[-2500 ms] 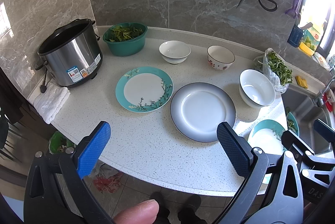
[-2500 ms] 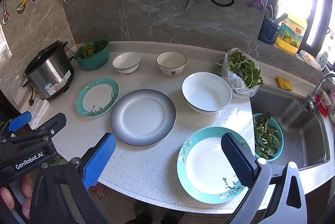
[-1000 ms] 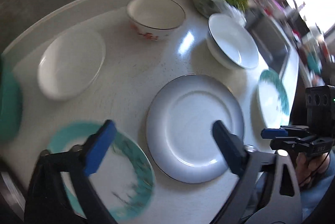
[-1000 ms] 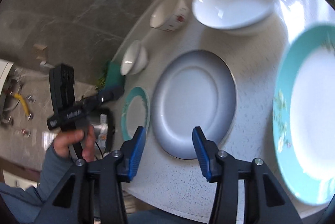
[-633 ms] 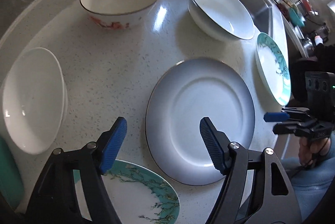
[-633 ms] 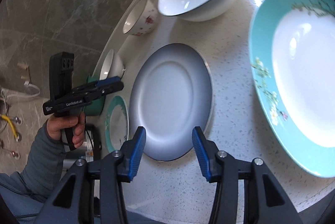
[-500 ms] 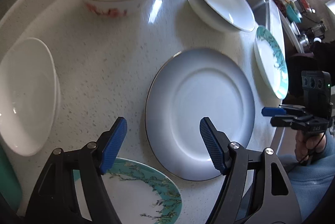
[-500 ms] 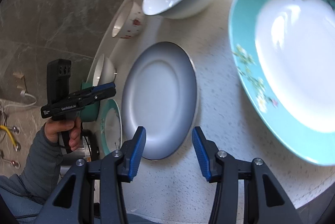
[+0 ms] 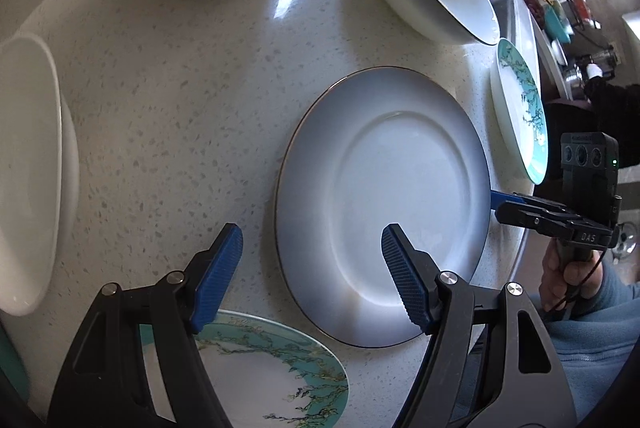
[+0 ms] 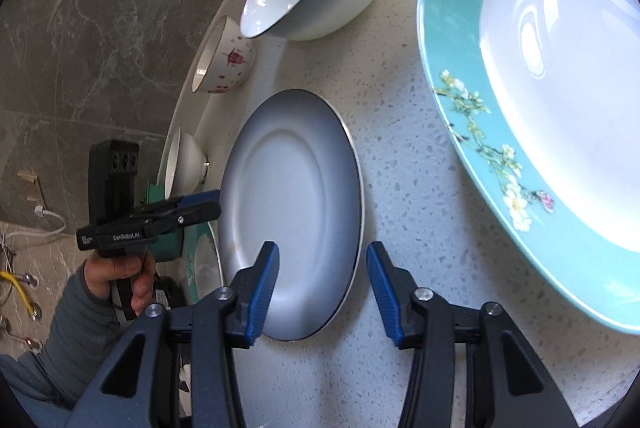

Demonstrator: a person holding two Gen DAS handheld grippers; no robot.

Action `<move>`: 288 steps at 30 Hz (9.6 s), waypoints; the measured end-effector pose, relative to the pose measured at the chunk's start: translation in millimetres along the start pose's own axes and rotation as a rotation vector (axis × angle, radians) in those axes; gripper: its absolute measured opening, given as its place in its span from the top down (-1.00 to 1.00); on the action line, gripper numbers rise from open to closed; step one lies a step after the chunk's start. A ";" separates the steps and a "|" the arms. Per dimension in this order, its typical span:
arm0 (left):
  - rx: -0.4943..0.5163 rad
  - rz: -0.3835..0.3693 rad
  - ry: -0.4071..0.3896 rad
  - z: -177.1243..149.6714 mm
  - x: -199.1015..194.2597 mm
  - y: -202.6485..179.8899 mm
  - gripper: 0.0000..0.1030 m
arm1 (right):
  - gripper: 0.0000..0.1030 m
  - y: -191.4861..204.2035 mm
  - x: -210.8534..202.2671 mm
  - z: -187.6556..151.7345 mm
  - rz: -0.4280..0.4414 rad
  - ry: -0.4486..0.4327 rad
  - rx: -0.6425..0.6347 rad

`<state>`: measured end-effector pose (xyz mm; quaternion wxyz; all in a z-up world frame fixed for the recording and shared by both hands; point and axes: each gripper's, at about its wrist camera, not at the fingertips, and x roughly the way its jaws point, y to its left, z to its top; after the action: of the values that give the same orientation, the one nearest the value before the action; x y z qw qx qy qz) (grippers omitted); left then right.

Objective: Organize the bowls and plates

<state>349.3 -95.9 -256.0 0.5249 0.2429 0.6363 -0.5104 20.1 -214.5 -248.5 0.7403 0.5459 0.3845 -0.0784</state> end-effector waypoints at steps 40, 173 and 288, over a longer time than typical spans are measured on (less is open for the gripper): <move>0.007 0.094 -0.056 -13.7 -18.1 -13.9 0.54 | 0.69 15.7 1.5 18.4 -0.132 0.013 -0.010; -0.837 0.214 -0.471 -270.9 -81.9 81.4 0.71 | 0.78 181.0 195.0 28.0 -0.003 0.538 -0.558; -0.657 0.149 -0.426 -44.2 92.9 -275.4 0.05 | 0.21 -141.9 -119.3 188.1 0.120 0.376 -0.437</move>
<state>67.3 -176.3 -235.6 0.7306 -0.0038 0.6231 -0.2792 -47.5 -469.7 -256.1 0.7594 0.4004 0.4897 0.1526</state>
